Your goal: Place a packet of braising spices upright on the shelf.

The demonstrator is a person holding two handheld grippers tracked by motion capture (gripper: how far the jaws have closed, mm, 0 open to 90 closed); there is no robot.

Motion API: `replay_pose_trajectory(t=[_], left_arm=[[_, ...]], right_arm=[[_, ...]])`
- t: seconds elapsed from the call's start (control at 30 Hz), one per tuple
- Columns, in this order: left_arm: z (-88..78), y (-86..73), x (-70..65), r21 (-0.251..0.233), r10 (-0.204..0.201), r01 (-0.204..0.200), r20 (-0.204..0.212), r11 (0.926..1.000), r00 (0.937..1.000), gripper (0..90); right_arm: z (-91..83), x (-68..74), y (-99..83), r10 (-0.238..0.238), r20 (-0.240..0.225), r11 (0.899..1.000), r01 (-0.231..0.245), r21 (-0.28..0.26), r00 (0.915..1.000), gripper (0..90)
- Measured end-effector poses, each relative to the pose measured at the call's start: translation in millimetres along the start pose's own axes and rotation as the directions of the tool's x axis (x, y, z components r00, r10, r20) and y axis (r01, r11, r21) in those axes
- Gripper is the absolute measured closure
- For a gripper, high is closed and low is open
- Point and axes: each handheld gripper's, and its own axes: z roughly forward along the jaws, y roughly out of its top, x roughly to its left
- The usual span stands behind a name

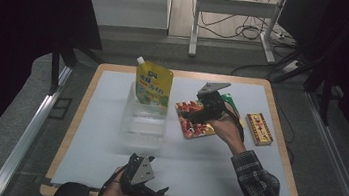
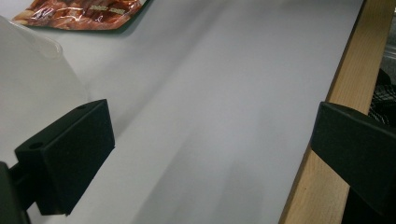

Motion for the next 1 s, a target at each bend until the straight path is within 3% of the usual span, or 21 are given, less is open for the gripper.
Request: replay_pose_trajectory(t=[0.33,0.57,1.0], left_arm=[[0.6,0.0,-0.2,-0.001,-0.002,0.002,-0.004,1.0,1.0,0.0],[0.6,0.2,-0.2,-0.001,0.004,-0.004,-0.005,1.0,1.0,0.0],[0.2,0.5,-0.4,0.001,0.01,-0.01,-0.003,0.9999,0.9999,0.0]], right_arm=[[-17.5,-10.3,-29.0,0.042,0.034,0.999,-0.042,-0.004,0.9985,2.0],[-30.5,-22.3,-42.4,0.04,0.102,0.999,-0.042,0.02,0.9939,2.0],[-51.2,-47.6,-67.0,0.07,0.219,0.996,-0.079,0.036,0.9733,2.0]])
